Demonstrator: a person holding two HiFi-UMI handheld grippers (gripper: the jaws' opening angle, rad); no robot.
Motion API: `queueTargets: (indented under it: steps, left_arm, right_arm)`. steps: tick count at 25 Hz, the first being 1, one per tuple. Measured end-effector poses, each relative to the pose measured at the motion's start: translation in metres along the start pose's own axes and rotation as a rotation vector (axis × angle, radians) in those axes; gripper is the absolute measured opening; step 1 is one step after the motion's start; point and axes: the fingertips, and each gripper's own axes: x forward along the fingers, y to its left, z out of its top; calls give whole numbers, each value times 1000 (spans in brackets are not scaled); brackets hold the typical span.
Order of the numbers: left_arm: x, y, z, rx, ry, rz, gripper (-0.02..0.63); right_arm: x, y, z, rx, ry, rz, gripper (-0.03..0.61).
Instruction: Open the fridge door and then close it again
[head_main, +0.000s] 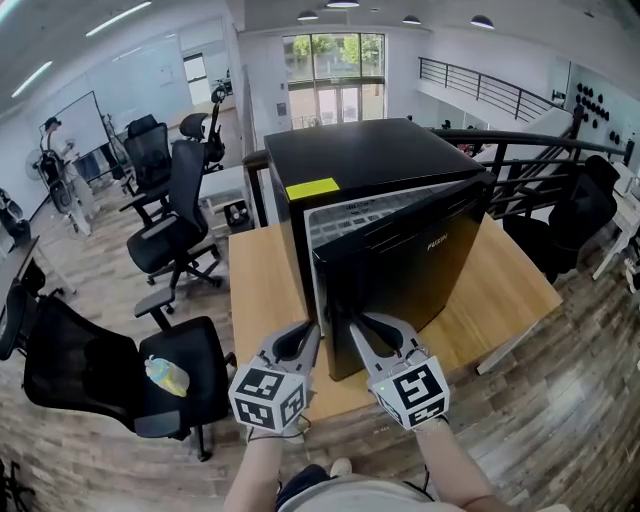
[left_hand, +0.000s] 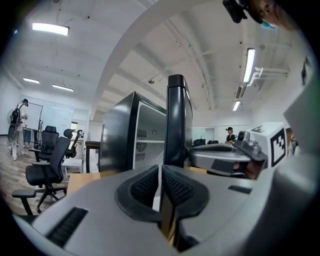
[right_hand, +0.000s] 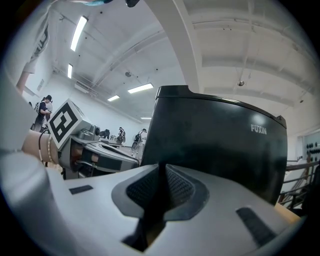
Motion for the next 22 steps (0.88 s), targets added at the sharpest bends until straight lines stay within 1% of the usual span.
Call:
queueTargets:
  steps: [8,14,22]
  left_arm:
    - [18,25,4,-4,-12,-28,21]
    - [28,38,3,-10,-11,-47,21]
    - [32,53,3,-23,-18,-49,21]
  right_arm:
    - [33,-6,-2,-1,4,-5,26]
    - [55,-15,-1,-4,1,-31,26]
    - [78,-24,-5,-26,28,-44,25]
